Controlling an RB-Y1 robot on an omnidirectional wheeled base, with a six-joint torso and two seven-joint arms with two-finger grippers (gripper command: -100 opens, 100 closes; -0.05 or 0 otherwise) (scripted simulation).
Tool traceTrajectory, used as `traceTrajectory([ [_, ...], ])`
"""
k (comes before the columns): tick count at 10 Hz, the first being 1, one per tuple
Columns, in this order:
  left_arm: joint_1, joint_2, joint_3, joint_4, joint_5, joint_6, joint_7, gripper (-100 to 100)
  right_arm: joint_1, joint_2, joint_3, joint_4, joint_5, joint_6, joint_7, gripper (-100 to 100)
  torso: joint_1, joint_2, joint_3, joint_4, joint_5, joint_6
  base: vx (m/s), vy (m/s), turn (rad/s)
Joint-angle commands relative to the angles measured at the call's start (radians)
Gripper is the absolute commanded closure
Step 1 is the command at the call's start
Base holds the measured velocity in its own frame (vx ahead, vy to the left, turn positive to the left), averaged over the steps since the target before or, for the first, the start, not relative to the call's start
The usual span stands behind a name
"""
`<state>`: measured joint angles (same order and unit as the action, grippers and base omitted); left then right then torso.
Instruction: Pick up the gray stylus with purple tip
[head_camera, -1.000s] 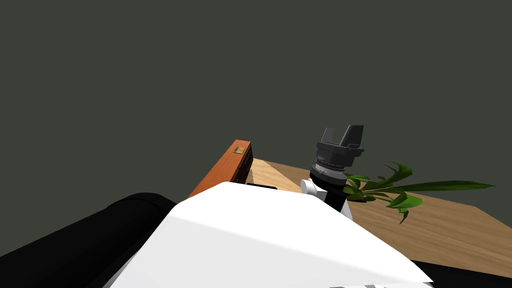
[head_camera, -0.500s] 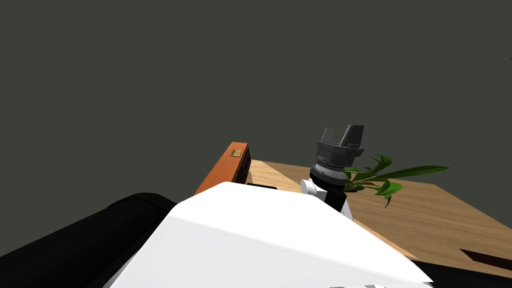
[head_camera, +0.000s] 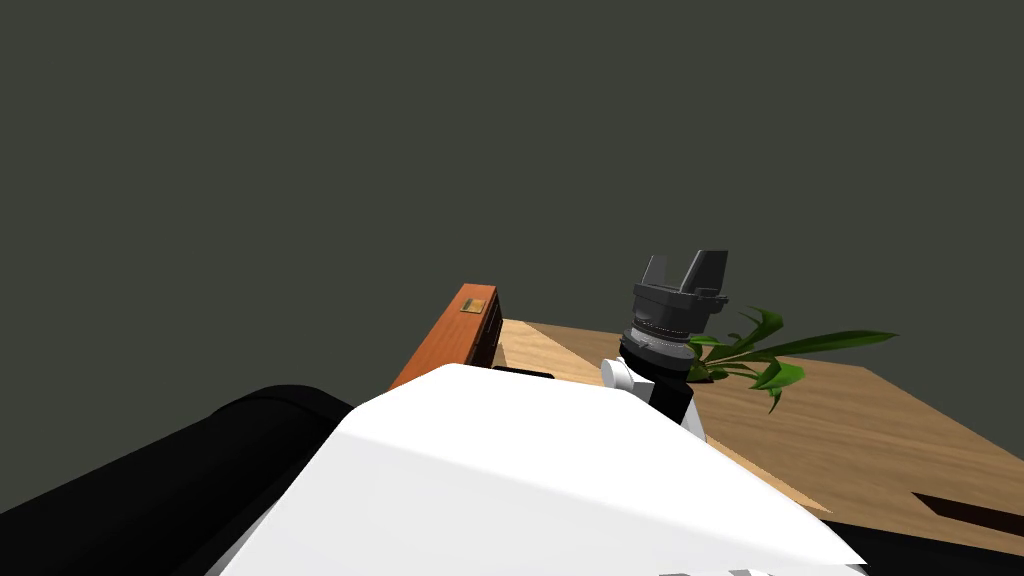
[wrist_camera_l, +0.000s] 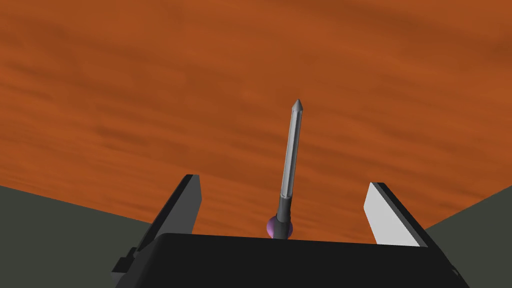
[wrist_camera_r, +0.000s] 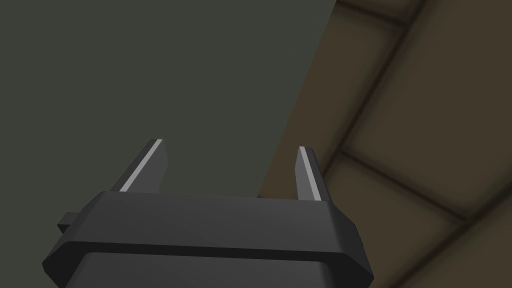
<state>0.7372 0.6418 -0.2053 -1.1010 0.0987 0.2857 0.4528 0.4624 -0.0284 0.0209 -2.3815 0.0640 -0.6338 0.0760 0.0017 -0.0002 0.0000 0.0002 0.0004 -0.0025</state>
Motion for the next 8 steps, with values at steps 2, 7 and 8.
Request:
traceTrajectory([
  [2,-0.036,-0.03,0.008,0.055,-0.006,-0.015,-0.025,-100,0.0,0.0,0.0,0.0,0.0,0.0,0.0,0,0.0,0.0,0.0,0.0,0.0,0.0,-0.008,0.028,-0.004],
  [7,-0.037,-0.031,0.008,0.058,-0.005,-0.015,-0.027,100,0.0,0.0,0.0,0.0,0.0,0.0,0.0,0,-0.002,-0.001,0.0,0.0,0.0,0.0,-0.003,0.007,-0.002],
  [8,-0.037,-0.03,0.008,0.057,-0.005,-0.016,-0.027,100,0.0,0.0,0.0,0.0,0.0,0.0,0.0,0,-0.002,-0.001,0.0,0.0,0.0,0.0,0.0,0.0,0.0],
])
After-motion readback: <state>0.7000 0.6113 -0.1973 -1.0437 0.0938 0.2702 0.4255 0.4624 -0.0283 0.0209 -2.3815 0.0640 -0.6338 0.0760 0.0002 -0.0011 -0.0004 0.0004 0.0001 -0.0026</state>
